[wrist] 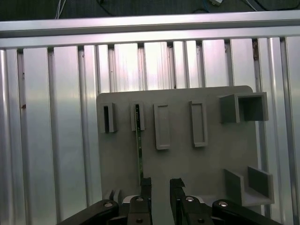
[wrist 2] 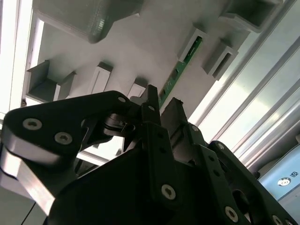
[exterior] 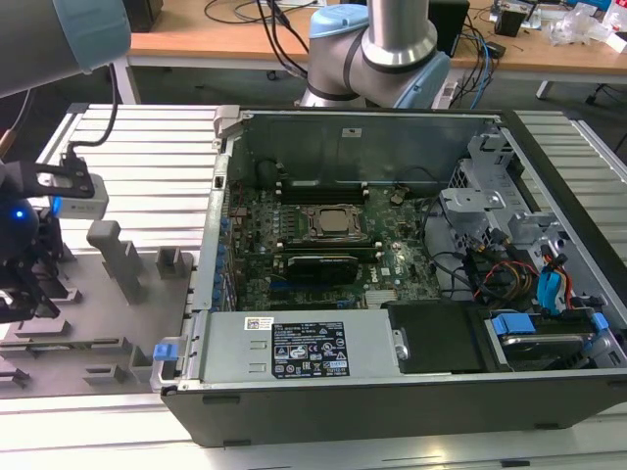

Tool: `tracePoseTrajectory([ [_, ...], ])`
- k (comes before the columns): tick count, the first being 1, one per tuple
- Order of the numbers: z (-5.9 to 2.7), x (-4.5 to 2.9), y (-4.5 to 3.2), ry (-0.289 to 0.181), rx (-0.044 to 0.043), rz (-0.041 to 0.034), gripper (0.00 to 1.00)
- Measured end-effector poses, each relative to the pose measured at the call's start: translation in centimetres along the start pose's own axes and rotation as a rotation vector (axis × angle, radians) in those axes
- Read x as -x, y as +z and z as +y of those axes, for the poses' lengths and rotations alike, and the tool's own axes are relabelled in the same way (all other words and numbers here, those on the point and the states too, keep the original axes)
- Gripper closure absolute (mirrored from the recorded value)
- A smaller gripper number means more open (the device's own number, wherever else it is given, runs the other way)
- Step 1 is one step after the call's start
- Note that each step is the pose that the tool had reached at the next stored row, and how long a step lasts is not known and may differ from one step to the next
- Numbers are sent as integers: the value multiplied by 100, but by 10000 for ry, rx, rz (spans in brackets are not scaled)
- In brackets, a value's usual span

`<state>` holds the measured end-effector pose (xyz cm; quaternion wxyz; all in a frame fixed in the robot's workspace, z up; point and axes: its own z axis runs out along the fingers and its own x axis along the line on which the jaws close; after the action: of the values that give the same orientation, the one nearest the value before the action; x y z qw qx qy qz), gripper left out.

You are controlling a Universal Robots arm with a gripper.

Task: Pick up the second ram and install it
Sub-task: 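Pick up the second ram and move it above second insertion slot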

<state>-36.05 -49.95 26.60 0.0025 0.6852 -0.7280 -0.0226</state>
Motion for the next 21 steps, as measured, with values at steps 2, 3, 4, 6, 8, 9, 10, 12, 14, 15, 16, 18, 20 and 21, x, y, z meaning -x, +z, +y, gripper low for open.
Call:
tracePoseTrajectory([
  [2,0,-1,15,0,1,1,70],
  [3,-1,-3,30,0,0,0,70],
  [4,0,-6,42,0,2,2,70],
  [6,-1,-17,72,0,0,0,70],
  [8,1,-43,100,0,0,1,70],
  [9,4,-57,112,0,1,1,70],
  [10,6,-64,121,-1,0,0,70],
  [12,7,-74,141,0,0,0,70],
  [14,10,-81,154,0,0,1,70],
  [15,11,-85,165,0,0,0,70],
  [16,12,-90,176,0,0,0,70],
  [18,14,-95,194,0,1,1,70],
  [20,14,-98,210,0,0,0,70],
  [21,15,-99,221,0,0,0,70],
])
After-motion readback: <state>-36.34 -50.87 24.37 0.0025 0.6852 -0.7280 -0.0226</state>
